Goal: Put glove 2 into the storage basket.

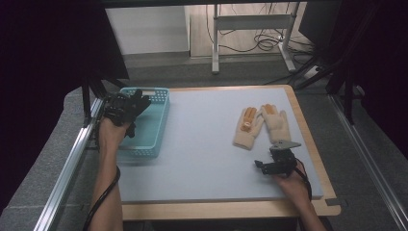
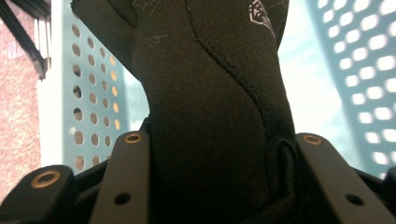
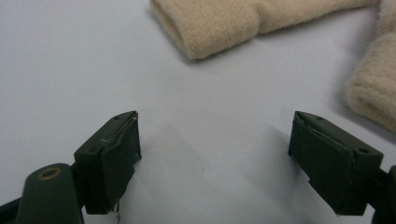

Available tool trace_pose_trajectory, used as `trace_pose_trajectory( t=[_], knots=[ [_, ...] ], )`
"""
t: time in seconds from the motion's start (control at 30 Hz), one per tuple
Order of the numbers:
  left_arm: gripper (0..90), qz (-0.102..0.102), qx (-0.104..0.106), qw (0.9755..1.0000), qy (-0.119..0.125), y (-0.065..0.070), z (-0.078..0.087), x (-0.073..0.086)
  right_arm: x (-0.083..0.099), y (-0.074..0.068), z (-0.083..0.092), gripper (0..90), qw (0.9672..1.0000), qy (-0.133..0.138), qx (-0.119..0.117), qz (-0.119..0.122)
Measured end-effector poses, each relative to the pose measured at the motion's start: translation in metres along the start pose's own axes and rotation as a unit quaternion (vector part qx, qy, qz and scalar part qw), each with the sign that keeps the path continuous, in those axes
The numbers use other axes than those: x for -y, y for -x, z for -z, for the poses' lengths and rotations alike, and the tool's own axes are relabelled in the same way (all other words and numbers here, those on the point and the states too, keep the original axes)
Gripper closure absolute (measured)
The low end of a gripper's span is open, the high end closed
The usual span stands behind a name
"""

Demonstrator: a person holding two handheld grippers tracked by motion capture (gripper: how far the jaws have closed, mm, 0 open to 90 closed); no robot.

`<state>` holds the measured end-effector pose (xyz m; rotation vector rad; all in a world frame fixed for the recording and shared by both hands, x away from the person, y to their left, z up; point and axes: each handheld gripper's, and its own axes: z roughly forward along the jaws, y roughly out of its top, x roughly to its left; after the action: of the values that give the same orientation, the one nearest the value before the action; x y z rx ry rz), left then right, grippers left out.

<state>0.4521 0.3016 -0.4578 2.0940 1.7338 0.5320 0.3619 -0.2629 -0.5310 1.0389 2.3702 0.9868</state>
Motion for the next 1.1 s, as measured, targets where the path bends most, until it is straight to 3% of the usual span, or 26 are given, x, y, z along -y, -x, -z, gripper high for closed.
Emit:
trace_pose_trajectory(
  t=[0.13,0.47,0.57,0.7,0.77,0.9,1.1],
  knots=[
    [57.1,0.001,-0.003,0.9998,-0.018,-0.007,-0.015,-0.001,0.000,0.000,0.000,16.4,1.0000,0.000,0.000,0.000],
    [54.8,0.034,0.017,0.9984,-0.041,-0.024,-0.041,-0.002,0.000,0.000,0.000,16.4,1.0000,0.000,0.000,0.000],
    [54.0,0.027,0.002,0.9980,-0.057,-0.022,-0.047,-0.003,0.000,0.000,0.000,16.4,1.0000,0.000,0.000,0.000],
    [51.9,0.002,-0.023,0.9970,-0.074,-0.016,-0.054,-0.003,0.000,0.000,0.000,16.4,1.0000,0.000,0.000,0.000],
    [46.2,0.001,-0.026,0.9966,-0.079,-0.016,-0.055,-0.002,0.000,0.000,0.000,16.4,1.0000,0.000,0.000,0.000],
    [24.7,0.000,-0.026,0.9967,-0.077,-0.018,-0.054,0.000,0.000,0.000,0.000,16.5,1.0000,0.000,0.000,0.000],
    [10.4,0.014,0.000,0.9985,-0.054,-0.022,-0.042,0.004,0.000,0.000,0.000,16.4,1.0000,0.000,0.000,0.000]
  ],
)
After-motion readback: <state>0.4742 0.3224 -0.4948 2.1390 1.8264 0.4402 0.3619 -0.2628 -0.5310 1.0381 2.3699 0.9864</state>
